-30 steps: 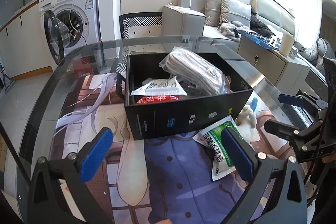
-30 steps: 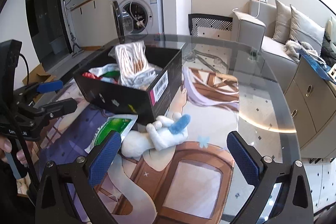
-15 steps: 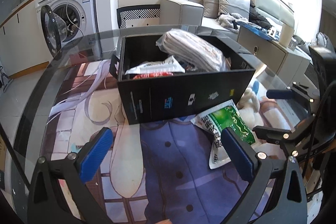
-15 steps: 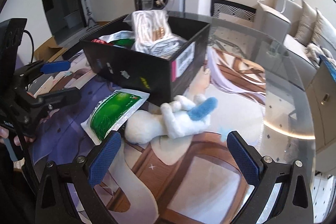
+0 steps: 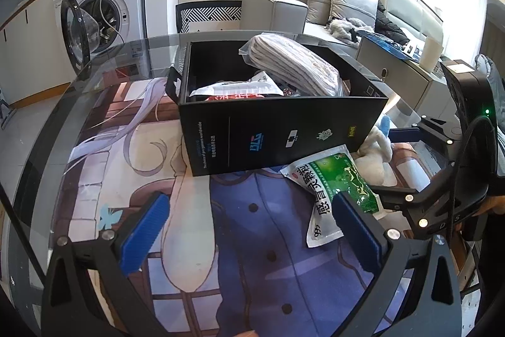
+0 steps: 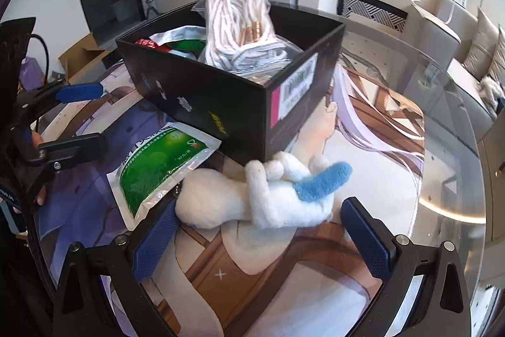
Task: Organize soft objects
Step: 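Reach the right gripper to the white plush toy and grasp it, then grasp the green medicine packet with the left gripper while the right gripper holds the plush toy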
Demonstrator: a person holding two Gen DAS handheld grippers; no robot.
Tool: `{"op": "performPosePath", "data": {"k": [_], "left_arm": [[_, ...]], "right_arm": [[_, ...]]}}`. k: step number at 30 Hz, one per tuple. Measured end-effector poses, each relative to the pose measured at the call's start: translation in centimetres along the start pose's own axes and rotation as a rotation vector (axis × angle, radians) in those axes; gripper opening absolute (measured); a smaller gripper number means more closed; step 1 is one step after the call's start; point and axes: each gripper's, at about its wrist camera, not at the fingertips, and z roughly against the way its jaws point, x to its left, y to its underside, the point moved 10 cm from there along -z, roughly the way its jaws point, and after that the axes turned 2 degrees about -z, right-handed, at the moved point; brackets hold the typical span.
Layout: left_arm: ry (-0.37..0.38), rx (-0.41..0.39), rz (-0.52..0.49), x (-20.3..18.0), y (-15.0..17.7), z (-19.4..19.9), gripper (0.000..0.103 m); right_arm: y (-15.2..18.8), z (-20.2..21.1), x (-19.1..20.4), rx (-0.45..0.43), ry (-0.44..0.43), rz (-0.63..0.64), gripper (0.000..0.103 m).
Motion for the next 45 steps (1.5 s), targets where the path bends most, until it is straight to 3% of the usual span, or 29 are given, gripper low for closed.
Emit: {"op": "performPosePath", "data": {"k": [15, 18, 21, 34, 45], "left_arm": [[0.008, 0.004, 0.002, 0.2, 0.1, -0.2, 0.103], [0.008, 0.006, 0.003, 0.2, 0.2, -0.2, 0.103], [0.009, 0.007, 0.004, 0.2, 0.2, -0.3, 0.103], [0.002, 0.022, -0.05, -0.8, 0.5, -0.4, 0.103], [0.102, 0.06, -0.118, -4.7, 0.7, -0.9, 0.103]], "right_arm": [[-0.4, 0.0, 0.6, 0.0, -0.039, 0.008, 0.102], [-0.4, 0.4, 0.9, -0.017, -0.057, -0.005, 0.093], [-0.1, 0.8, 0.9, -0.033, -0.054, -0.033, 0.093], [1.4, 5.8, 0.7, -0.145, 0.034, -0.138, 0.093], [1.7, 6.6, 0.0, -0.159, 0.022, -0.166, 0.093]]}}
